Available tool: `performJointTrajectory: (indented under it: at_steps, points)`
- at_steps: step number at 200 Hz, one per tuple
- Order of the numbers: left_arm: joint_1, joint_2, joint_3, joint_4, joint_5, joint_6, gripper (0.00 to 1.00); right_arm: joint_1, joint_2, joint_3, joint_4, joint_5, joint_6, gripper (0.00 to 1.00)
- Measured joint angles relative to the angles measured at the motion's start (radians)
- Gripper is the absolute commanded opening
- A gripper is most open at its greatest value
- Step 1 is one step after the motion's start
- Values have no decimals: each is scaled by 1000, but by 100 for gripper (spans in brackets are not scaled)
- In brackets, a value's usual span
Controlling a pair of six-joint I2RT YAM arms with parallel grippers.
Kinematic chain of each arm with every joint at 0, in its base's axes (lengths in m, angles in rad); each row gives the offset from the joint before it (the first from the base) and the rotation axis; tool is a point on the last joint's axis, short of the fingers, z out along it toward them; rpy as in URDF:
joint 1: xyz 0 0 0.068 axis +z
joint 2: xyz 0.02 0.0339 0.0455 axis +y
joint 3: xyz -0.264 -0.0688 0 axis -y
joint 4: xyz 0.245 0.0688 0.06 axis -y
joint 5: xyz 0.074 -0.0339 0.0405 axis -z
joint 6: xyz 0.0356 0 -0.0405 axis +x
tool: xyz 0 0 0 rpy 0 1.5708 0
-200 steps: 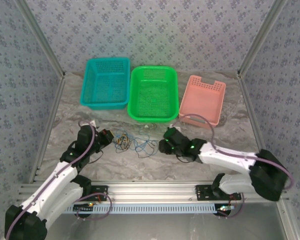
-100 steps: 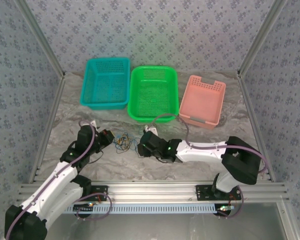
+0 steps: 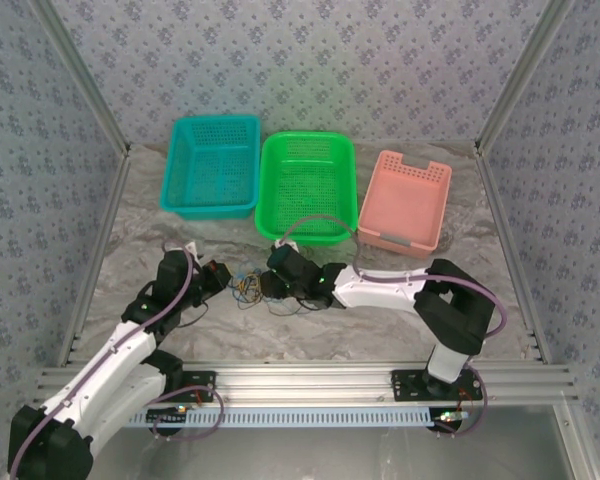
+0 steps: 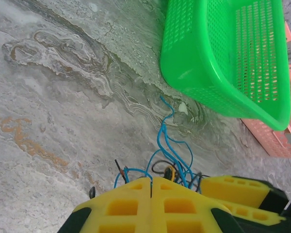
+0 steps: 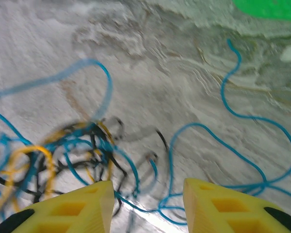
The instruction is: Untangle the cables
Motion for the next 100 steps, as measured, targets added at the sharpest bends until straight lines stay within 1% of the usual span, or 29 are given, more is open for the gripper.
performJointTrajectory:
  at_steps: [21, 42, 56, 77, 91, 100]
  points:
    - [0, 0, 0, 0, 1, 4, 0, -10, 2, 18, 2, -6, -7, 46]
    - [-4, 0, 0, 0, 4, 5, 0, -34, 22, 31, -1, -25, -19, 38]
    - [-4, 0, 0, 0, 4, 7, 0, -47, 51, 50, -6, -39, -31, 34]
    - [-4, 0, 0, 0, 4, 8, 0, -57, 79, 53, -9, -58, -37, 25]
    - [-4, 0, 0, 0, 4, 8, 0, -57, 82, 50, -8, -63, -38, 23]
    - [-4, 0, 0, 0, 4, 8, 0, -57, 82, 47, -5, -70, -39, 23]
